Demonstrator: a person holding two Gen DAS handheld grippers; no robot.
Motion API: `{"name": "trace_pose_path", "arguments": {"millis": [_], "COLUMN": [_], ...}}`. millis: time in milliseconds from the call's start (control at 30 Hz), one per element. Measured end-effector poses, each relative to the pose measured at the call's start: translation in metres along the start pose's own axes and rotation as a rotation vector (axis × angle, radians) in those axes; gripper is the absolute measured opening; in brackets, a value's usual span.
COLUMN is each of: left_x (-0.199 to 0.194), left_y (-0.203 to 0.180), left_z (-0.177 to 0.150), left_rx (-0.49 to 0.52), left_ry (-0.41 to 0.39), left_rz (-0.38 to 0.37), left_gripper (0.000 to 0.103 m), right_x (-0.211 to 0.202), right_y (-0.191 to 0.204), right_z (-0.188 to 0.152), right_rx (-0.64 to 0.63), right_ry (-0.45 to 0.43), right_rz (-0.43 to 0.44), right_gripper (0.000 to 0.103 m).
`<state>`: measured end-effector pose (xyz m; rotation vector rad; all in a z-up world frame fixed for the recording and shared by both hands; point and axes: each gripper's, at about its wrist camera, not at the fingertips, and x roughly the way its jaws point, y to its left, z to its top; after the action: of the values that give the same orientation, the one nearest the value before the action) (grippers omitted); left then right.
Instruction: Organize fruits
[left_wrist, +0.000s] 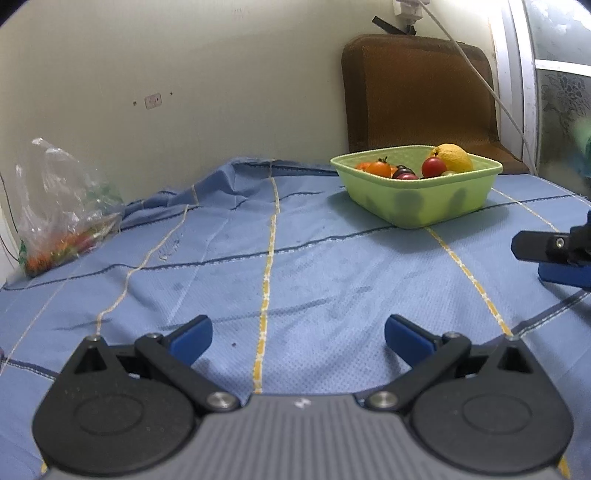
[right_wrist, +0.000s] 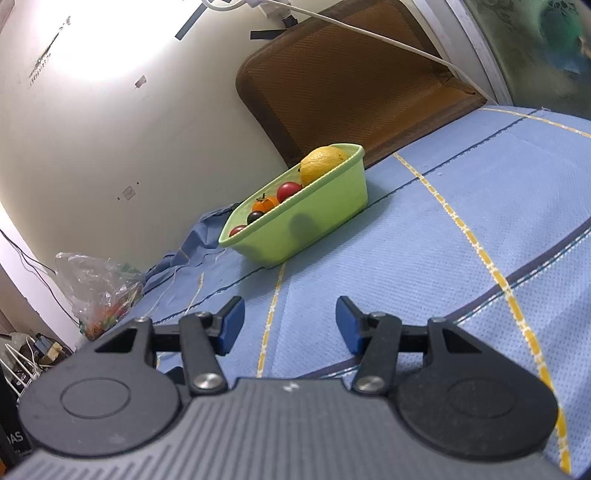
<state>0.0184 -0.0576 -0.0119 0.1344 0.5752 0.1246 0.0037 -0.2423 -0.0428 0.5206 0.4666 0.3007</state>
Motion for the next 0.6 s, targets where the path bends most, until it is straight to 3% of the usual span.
{"name": "trace_pose_path", "arguments": {"millis": [600], "left_x": [0.0004], "left_y": [0.0042], "left_z": [-0.0005], "left_rx": [-0.013], "left_ry": [0.011], "left_rz": [0.014], "left_gripper": [0.103], "right_x": [-0.0045], "right_y": [-0.0003], "right_z": [-0.0012], "right_rx": [0.005], "right_ry": [-0.023], "right_rz": [0.003], "right_gripper": [0.058]}}
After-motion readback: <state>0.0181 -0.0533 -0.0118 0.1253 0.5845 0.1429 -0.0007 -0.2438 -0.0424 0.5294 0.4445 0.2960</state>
